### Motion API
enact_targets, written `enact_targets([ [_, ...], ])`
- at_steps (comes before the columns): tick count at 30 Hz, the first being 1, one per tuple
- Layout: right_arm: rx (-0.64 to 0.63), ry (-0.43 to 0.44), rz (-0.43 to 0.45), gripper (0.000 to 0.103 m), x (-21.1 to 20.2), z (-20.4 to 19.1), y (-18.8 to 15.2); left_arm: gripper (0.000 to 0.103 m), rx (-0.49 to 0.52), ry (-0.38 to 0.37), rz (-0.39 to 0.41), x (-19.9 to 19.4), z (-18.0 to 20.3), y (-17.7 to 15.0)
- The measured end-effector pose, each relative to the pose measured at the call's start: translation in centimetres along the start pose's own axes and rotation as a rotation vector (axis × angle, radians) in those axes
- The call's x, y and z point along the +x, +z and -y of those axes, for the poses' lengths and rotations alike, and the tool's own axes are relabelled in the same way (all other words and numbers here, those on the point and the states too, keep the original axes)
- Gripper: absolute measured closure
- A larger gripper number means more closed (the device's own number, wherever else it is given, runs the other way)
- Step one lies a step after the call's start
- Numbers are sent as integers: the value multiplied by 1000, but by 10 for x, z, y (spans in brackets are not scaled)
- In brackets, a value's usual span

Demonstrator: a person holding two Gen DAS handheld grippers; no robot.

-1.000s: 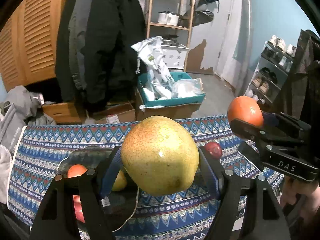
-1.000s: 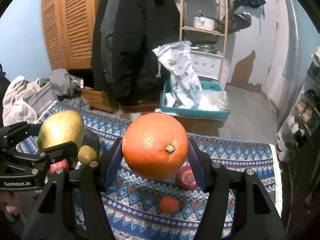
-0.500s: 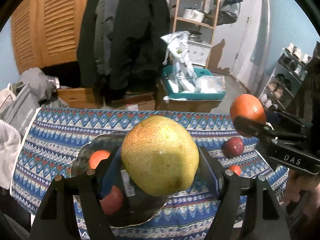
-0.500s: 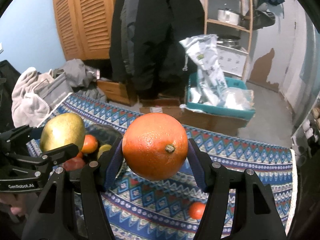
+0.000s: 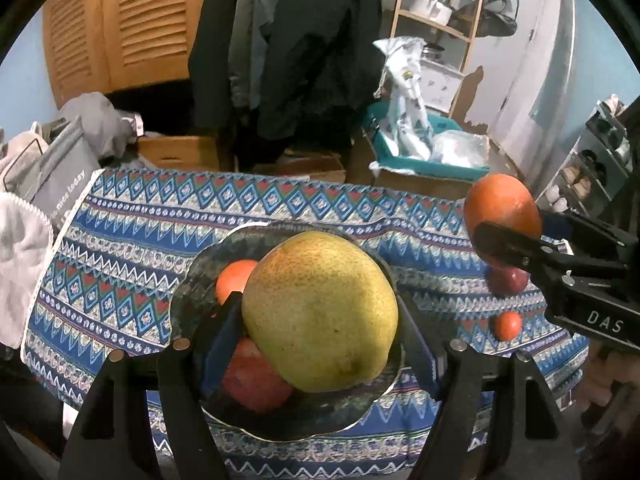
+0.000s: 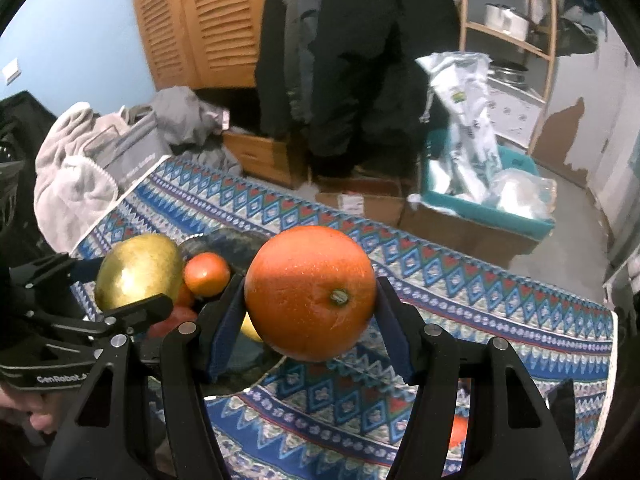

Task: Organize fruits
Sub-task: 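Lower the pear into the bowl and open left tool while right tool lowers the orange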

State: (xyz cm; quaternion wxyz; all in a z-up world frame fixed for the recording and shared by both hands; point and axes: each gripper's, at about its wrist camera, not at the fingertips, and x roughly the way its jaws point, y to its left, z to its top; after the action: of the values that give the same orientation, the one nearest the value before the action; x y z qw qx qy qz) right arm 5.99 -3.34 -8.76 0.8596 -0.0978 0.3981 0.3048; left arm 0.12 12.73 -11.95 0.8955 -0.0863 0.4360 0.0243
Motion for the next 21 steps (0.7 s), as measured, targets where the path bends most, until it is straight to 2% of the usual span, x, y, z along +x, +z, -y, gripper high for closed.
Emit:
enact_targets([
  [8,-10,35,-63,40,26,-14,-6,27,-28,4,-100,28,-14,-14],
  [21,10,44,-125,40,48,-13,-14,27,-33,12,-195,58,-18,-24],
])
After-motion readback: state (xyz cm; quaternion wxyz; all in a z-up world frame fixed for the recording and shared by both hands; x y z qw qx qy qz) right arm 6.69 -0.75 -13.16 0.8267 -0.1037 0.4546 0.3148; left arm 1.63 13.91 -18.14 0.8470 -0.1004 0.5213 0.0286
